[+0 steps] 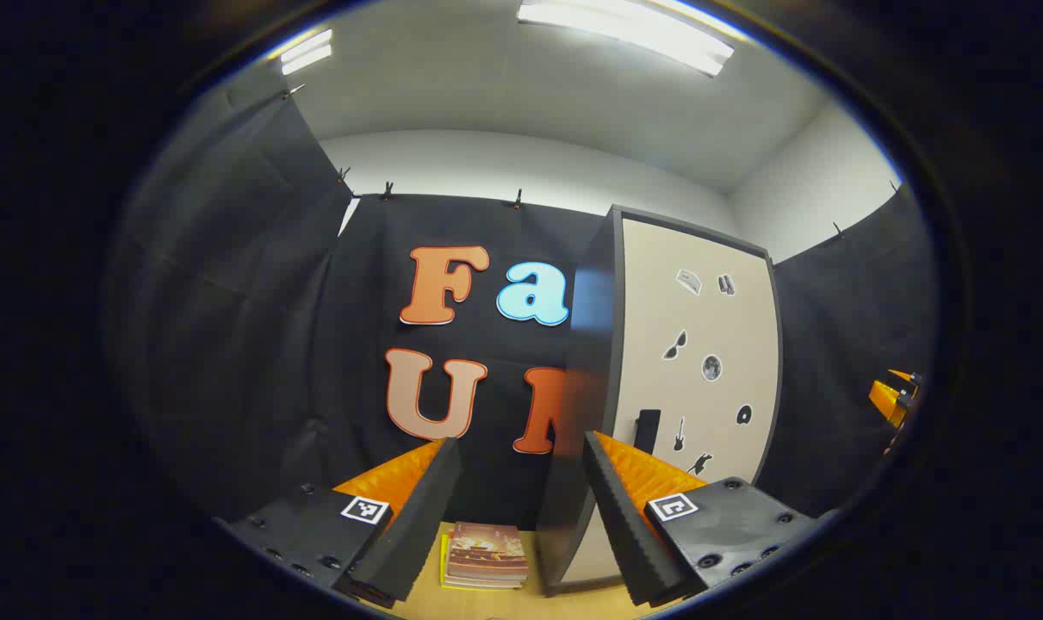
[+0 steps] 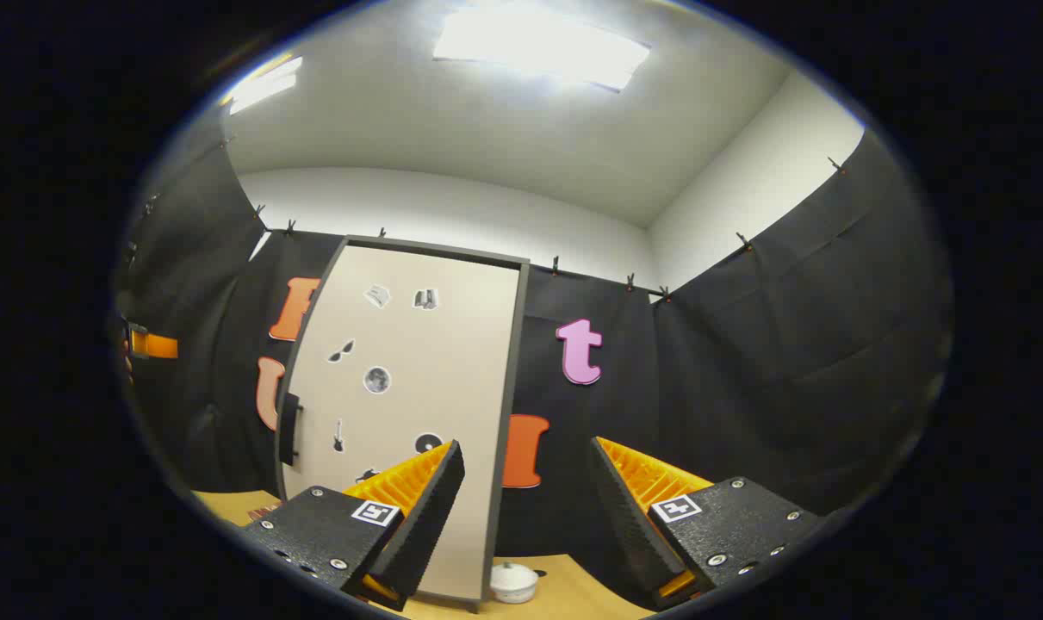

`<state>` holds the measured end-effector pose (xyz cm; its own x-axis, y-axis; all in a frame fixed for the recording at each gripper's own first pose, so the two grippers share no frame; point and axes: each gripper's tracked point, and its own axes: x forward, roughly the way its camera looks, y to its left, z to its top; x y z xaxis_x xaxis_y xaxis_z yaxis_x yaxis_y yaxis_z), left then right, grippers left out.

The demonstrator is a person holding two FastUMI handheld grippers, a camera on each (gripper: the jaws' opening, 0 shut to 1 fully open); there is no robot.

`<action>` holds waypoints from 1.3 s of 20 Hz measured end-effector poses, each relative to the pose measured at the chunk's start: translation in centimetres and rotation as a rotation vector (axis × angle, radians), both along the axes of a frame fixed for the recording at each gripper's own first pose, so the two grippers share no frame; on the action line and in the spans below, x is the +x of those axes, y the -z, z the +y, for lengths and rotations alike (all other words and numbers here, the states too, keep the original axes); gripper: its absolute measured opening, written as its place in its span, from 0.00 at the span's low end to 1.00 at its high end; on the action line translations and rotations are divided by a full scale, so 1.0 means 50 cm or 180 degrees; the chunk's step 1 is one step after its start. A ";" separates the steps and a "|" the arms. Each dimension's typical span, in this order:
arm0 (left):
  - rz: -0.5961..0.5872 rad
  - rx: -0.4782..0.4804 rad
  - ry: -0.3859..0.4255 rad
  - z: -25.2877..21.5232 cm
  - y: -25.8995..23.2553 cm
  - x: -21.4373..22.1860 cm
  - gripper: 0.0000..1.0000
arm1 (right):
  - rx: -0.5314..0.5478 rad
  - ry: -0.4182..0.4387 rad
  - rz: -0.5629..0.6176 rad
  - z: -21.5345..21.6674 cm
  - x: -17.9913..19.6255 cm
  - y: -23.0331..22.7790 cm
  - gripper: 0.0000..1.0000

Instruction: Open the cabinet door with the right hand, grasp the bottle in the cabinet with the left hand and place it on the coaster, then close the cabinet door with the right hand.

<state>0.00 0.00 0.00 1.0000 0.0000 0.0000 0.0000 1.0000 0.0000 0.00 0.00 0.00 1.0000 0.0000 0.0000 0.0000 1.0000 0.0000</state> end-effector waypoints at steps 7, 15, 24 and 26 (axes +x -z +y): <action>-0.0158 0.0143 -0.0058 -0.004 -0.038 -0.016 0.96 | 0.0031 -0.0231 -0.0138 0.060 0.014 -0.019 0.91; -0.0100 0.0207 -0.0140 -0.001 -0.025 -0.014 0.94 | 0.0228 -0.0514 0.0003 0.119 0.017 -0.012 0.91; -0.0241 0.0286 -0.0232 0.026 -0.039 -0.039 0.94 | 0.0329 -0.0729 0.0050 0.182 0.039 0.014 0.91; -0.0241 0.0290 -0.0237 0.029 -0.034 -0.042 0.92 | 0.0335 -0.0766 0.0064 0.194 0.042 0.022 0.91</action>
